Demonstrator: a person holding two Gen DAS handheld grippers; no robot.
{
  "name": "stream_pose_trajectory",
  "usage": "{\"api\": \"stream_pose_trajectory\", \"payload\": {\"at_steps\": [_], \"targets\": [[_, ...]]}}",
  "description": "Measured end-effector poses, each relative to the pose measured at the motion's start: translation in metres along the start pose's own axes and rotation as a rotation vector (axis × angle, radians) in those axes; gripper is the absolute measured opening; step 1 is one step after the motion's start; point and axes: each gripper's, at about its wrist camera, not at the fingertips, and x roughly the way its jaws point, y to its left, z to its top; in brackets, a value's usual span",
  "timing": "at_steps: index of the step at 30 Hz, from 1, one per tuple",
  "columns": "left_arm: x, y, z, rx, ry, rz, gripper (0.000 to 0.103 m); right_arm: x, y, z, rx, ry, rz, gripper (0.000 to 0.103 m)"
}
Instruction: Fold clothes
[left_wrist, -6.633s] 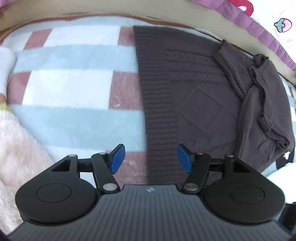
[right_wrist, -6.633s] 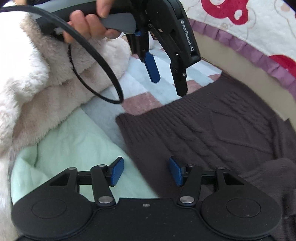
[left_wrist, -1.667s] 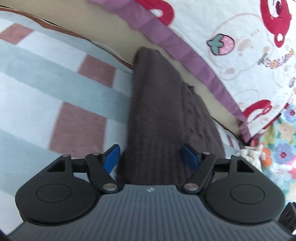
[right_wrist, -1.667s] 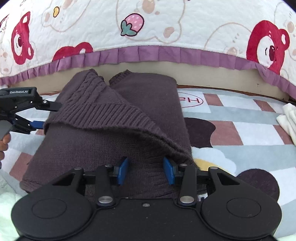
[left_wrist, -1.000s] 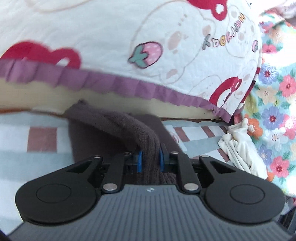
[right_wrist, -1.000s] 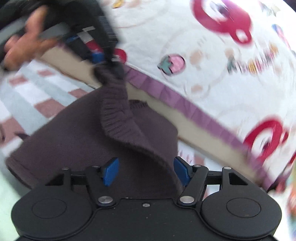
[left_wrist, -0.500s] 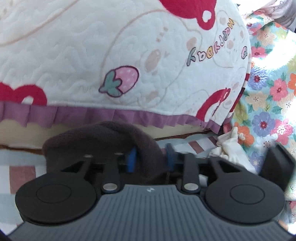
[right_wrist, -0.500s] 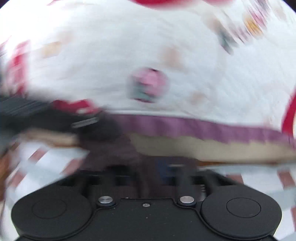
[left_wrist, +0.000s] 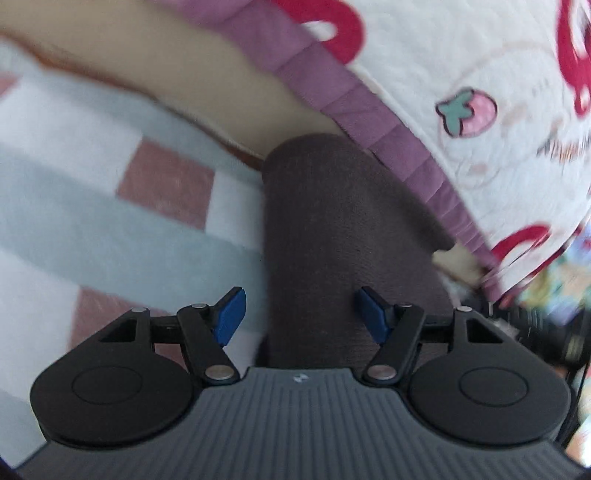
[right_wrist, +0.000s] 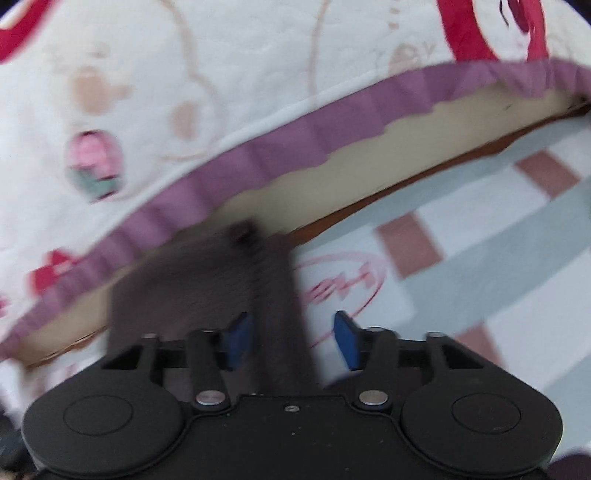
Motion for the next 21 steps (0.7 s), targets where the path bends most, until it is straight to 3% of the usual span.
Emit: {"api": "stream_pose_trajectory", "payload": {"at_steps": [6,9,11,12,14,16,18,21], "targets": [[0.0,-0.012,-0.017,0.074,0.077,0.016,0.066,-0.049,-0.025,-0.067,-0.026,0.062,0.038,0.066],[0.0,-0.019,-0.036,0.11,0.114,0.024,0.067,-0.06,-0.026,-0.092,-0.13,0.1,0.014,0.067],[-0.004,-0.025,-0.045,0.151,0.087,0.044,0.067,-0.067,-0.024,-0.107,-0.204,0.11,0.007,0.037],[-0.007,-0.03,-0.046,0.192,0.075,0.062,0.067,-0.073,-0.021,-0.112,-0.234,0.098,0.018,0.033],[-0.011,-0.04,-0.049,0.278,0.055,0.102,0.068,-0.084,-0.015,-0.116,-0.273,0.07,-0.013,0.011],[-0.015,-0.046,-0.05,0.333,0.042,0.132,0.07,-0.089,-0.016,-0.12,-0.29,0.065,-0.06,0.005],[-0.015,-0.045,-0.049,0.321,0.044,0.137,0.073,-0.091,-0.021,-0.124,-0.284,0.069,-0.107,0.005],[-0.017,-0.023,-0.041,0.144,0.093,0.094,0.076,-0.102,-0.033,-0.124,-0.144,0.062,-0.135,0.013]]}}
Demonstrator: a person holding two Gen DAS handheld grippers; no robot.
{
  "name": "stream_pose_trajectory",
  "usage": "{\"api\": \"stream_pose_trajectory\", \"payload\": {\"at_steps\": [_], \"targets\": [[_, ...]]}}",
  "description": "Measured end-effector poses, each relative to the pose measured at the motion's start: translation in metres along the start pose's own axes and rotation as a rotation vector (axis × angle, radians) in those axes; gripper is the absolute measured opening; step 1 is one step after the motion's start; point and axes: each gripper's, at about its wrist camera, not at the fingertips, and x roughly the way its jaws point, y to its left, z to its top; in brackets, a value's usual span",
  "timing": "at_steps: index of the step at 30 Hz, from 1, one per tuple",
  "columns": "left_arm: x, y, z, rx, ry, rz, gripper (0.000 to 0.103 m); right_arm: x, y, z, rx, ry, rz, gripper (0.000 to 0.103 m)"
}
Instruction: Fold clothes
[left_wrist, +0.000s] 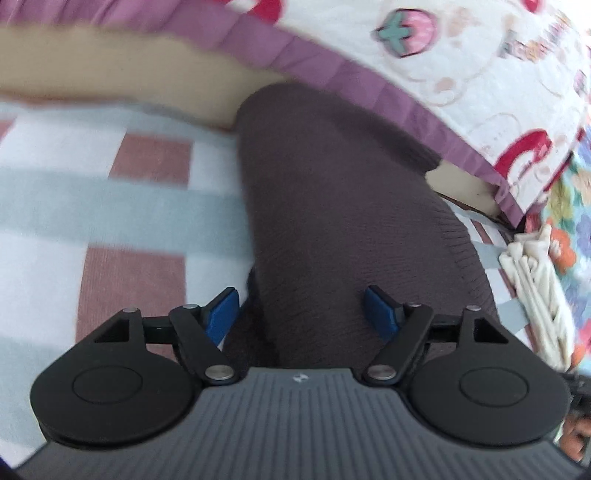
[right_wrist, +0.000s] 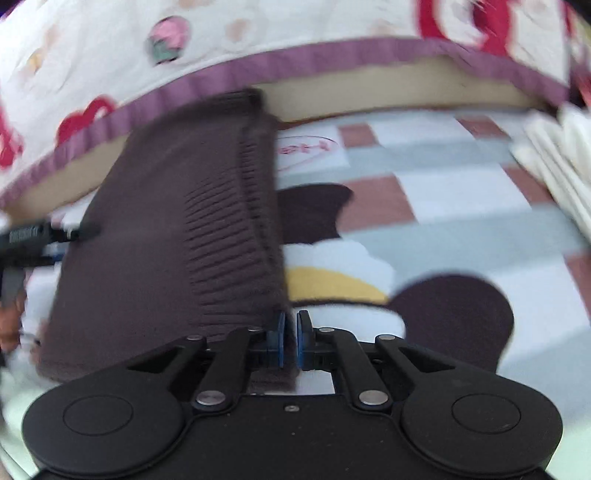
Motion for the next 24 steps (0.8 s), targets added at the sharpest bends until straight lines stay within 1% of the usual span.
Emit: {"api": "stream_pose_trajectory", "payload": {"at_steps": [1,2,3,4,5,6,7,9,10,11,12,14,16,18,19,21,24], "targets": [[0.0,0.008,0.002,-0.061,0.019,-0.02,0.076,-0.011,-0.006,-0.003,0.074,-0.018,0.012,0.025],[-0.001,0.016,0.004,-0.117,0.029,-0.048,0.076,-0.022,-0.012,-0.007,0.15,-0.041,0.027,0.05],[-0.001,0.021,0.007,-0.147,0.042,-0.069,0.075,-0.031,-0.018,-0.014,0.222,-0.064,0.062,0.061],[-0.001,0.024,0.011,-0.151,0.059,-0.083,0.075,-0.037,-0.023,-0.022,0.288,-0.086,0.112,0.068],[0.0,0.024,0.014,-0.139,0.077,-0.094,0.075,-0.04,-0.028,-0.03,0.348,-0.099,0.162,0.068],[0.002,0.024,0.016,-0.119,0.091,-0.103,0.075,-0.037,-0.032,-0.036,0.396,-0.097,0.193,0.068],[0.003,0.023,0.018,-0.098,0.103,-0.112,0.075,-0.032,-0.034,-0.041,0.437,-0.089,0.21,0.068],[0.005,0.02,0.021,-0.07,0.11,-0.139,0.072,-0.021,-0.035,-0.049,0.488,-0.073,0.206,0.068],[0.005,0.018,0.022,-0.061,0.111,-0.155,0.057,-0.015,-0.033,-0.052,0.501,-0.066,0.198,0.068],[0.006,0.016,0.023,-0.04,0.111,-0.153,0.048,-0.01,-0.029,-0.055,0.515,-0.06,0.191,0.068],[0.007,0.013,0.025,-0.015,0.11,-0.145,0.047,-0.006,-0.026,-0.059,0.529,-0.068,0.189,0.068],[0.007,0.009,0.028,0.023,0.103,-0.133,0.047,0.0,-0.022,-0.067,0.578,-0.116,0.215,0.068],[0.009,0.009,0.03,0.011,0.087,-0.128,0.047,0.006,-0.02,-0.072,0.647,-0.165,0.247,0.068],[0.013,0.009,0.031,0.006,0.071,-0.119,0.051,0.012,-0.017,-0.069,0.686,-0.209,0.238,0.068],[0.017,0.01,0.033,-0.005,0.072,-0.121,0.055,0.015,-0.014,-0.066,0.692,-0.227,0.231,0.068],[0.024,0.013,0.038,-0.036,0.077,-0.129,0.056,0.022,-0.01,-0.061,0.699,-0.252,0.234,0.069],[0.033,0.021,0.045,-0.083,0.081,-0.158,0.061,0.03,-0.007,-0.056,0.712,-0.289,0.242,0.069]]}}
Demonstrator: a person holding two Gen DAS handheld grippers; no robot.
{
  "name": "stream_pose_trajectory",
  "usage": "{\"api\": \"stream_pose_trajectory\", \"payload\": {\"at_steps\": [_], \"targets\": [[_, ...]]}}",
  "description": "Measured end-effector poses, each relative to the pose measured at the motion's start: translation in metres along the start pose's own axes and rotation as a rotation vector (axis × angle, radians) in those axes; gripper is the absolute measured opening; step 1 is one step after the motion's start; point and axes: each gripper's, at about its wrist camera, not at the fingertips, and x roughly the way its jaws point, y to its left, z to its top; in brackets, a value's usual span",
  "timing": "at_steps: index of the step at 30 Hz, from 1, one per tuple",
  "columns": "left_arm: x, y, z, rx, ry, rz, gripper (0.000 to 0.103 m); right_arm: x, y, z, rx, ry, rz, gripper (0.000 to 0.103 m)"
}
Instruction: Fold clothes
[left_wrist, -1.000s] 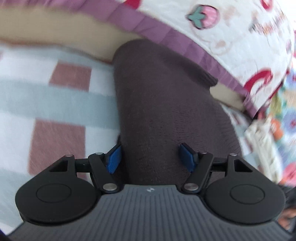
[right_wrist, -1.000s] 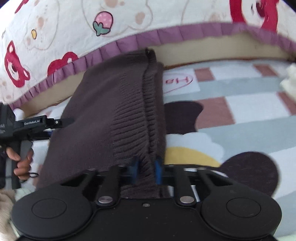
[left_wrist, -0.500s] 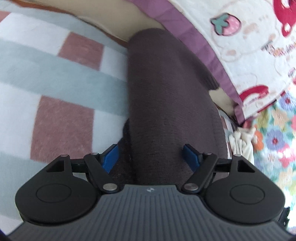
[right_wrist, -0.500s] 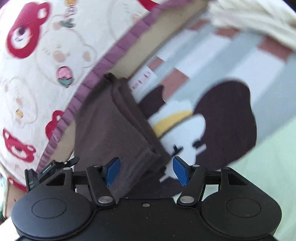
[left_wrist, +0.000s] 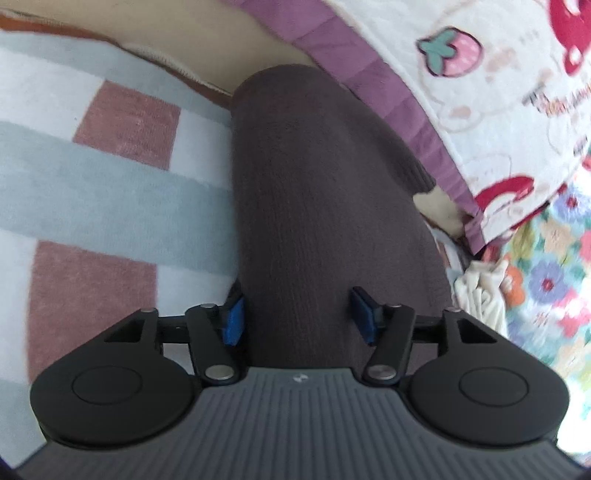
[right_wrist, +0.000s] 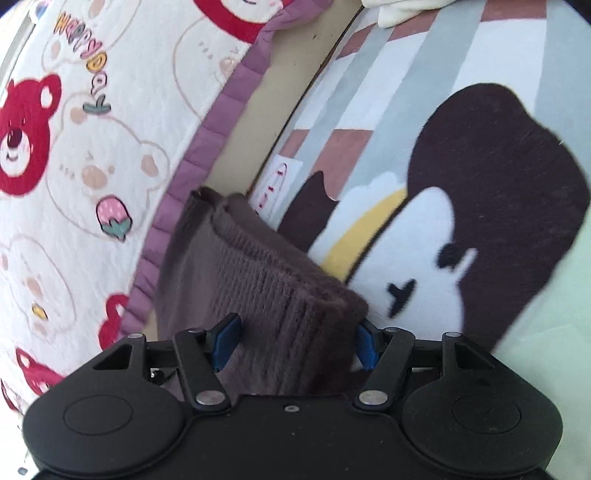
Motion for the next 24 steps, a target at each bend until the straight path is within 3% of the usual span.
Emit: {"api": "stream_pose_trajectory", "payload": {"at_steps": [4,6,7,8,12,14,19,22,24], "targets": [[0.006,-0.003,0.002,0.033,0.018,-0.014,0.064,0.011,0.011,0.001,-0.037,-0.011,-0.034,0.07],[0.01,-0.015,0.005,0.118,0.048,0.035,0.057,0.015,0.014,0.001,-0.031,-0.017,-0.044,0.07],[0.012,-0.019,0.006,0.151,0.057,0.056,0.052,0.017,0.016,0.001,-0.028,-0.02,-0.049,0.066],[0.012,-0.021,0.006,0.168,0.056,0.066,0.047,0.02,0.02,0.0,-0.049,-0.023,-0.058,0.047],[0.007,-0.031,0.003,0.213,0.047,0.096,0.037,0.009,0.051,-0.007,-0.22,-0.087,-0.102,0.04],[-0.001,-0.04,0.003,0.228,0.044,0.089,0.035,-0.007,0.072,-0.002,-0.275,-0.118,-0.081,0.038],[-0.021,-0.057,-0.017,0.113,0.095,-0.034,0.034,-0.051,0.118,0.022,-0.457,-0.175,-0.089,0.036],[-0.022,-0.08,-0.048,0.016,0.132,0.005,0.035,-0.085,0.12,0.039,-0.485,-0.153,-0.127,0.036],[-0.015,-0.103,-0.073,0.041,0.157,0.042,0.039,-0.102,0.11,0.049,-0.497,-0.141,-0.195,0.036]]}}
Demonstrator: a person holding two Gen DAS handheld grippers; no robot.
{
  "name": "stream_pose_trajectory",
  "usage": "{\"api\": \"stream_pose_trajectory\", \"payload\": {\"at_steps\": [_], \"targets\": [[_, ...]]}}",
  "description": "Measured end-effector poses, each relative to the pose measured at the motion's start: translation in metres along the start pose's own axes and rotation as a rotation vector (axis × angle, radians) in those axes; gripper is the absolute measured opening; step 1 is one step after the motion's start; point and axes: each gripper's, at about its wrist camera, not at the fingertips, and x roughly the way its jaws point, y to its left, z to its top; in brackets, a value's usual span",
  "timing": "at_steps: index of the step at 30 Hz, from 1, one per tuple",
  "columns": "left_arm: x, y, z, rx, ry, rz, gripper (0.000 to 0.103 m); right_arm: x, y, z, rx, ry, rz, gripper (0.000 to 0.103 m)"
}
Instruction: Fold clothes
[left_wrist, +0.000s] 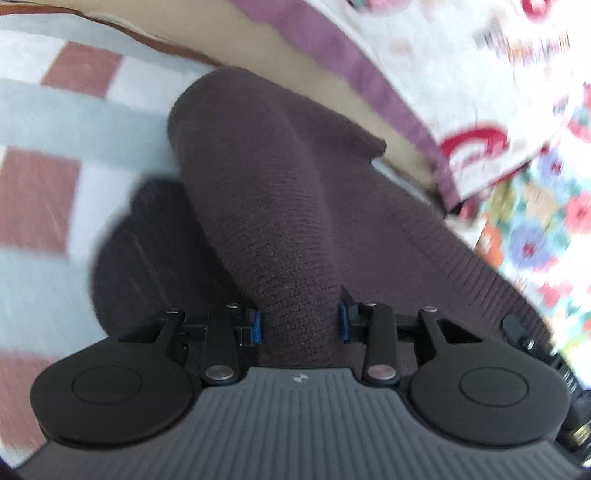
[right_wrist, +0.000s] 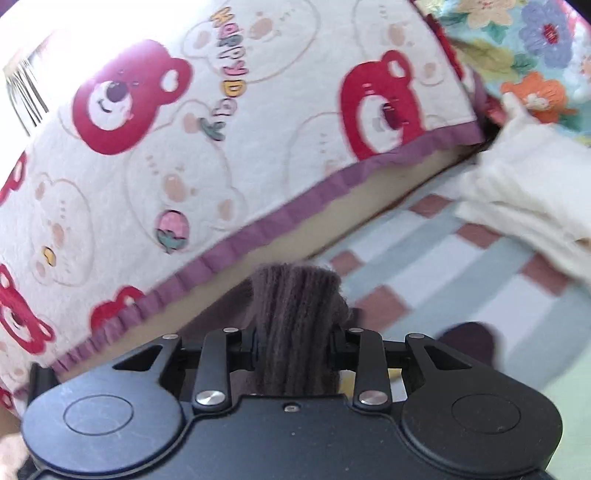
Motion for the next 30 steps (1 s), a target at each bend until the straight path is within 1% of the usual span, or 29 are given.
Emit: {"api": "stream_pose_trajectory", "payload": {"at_steps": [2,3,4,5,7,10,11,12,13,15,16,18,21,22,25,26,27,28,29,30], "targets": [[0.014,-0.015,-0.016,0.028,0.034,0.035,0.045,-0.002,-0.026,-0.001,0.013,0.037,-0.082,0.037],[0.02,-0.018,-0.02,0.047,0.045,0.053,0.045,0.0,-0.043,-0.004,0.052,0.065,-0.108,0.037],[0.025,-0.019,-0.02,0.068,0.05,0.072,0.045,0.004,-0.06,-0.008,0.096,0.091,-0.123,0.037],[0.026,-0.017,-0.02,0.085,0.041,0.092,0.049,0.008,-0.074,-0.013,0.143,0.115,-0.119,0.037],[0.022,-0.006,-0.014,0.066,-0.001,0.097,0.051,0.015,-0.091,-0.024,0.176,0.135,-0.096,0.038],[0.019,0.014,-0.002,0.014,-0.07,0.071,0.056,0.016,-0.1,-0.031,0.202,0.113,-0.063,0.041],[0.02,0.018,0.002,0.015,-0.086,0.072,0.058,0.017,-0.103,-0.033,0.213,0.104,-0.051,0.046],[0.021,0.02,0.005,0.016,-0.104,0.072,0.059,0.017,-0.106,-0.035,0.231,0.099,-0.036,0.048],[0.022,0.022,0.007,0.016,-0.124,0.071,0.06,0.016,-0.111,-0.037,0.257,0.096,-0.019,0.052],[0.025,0.027,0.012,0.008,-0.171,0.082,0.061,0.013,-0.121,-0.042,0.313,0.091,0.022,0.063],[0.026,0.029,0.015,0.002,-0.197,0.087,0.064,0.012,-0.125,-0.045,0.335,0.09,0.038,0.069],[0.028,0.036,0.021,-0.006,-0.235,0.097,0.065,0.012,-0.13,-0.053,0.354,0.11,0.049,0.069],[0.029,0.043,0.03,-0.027,-0.256,0.068,0.066,0.014,-0.134,-0.065,0.364,0.134,0.071,0.069],[0.03,0.045,0.034,-0.034,-0.262,0.057,0.069,0.014,-0.134,-0.068,0.364,0.135,0.084,0.07],[0.04,0.051,0.042,-0.046,-0.233,0.02,0.074,0.025,-0.133,-0.075,0.389,0.145,0.138,0.072],[0.045,0.052,0.045,-0.056,-0.215,0.014,0.074,0.032,-0.132,-0.077,0.399,0.161,0.156,0.075],[0.048,0.054,0.046,-0.075,-0.221,0.01,0.074,0.038,-0.128,-0.076,0.38,0.167,0.153,0.075],[0.048,0.05,0.045,-0.047,-0.23,0.023,0.072,0.041,-0.12,-0.074,0.338,0.158,0.134,0.076],[0.047,0.044,0.044,-0.002,-0.237,0.041,0.055,0.044,-0.111,-0.071,0.288,0.151,0.117,0.076],[0.045,0.039,0.042,0.043,-0.245,0.058,0.043,0.047,-0.101,-0.068,0.23,0.147,0.104,0.07]]}}
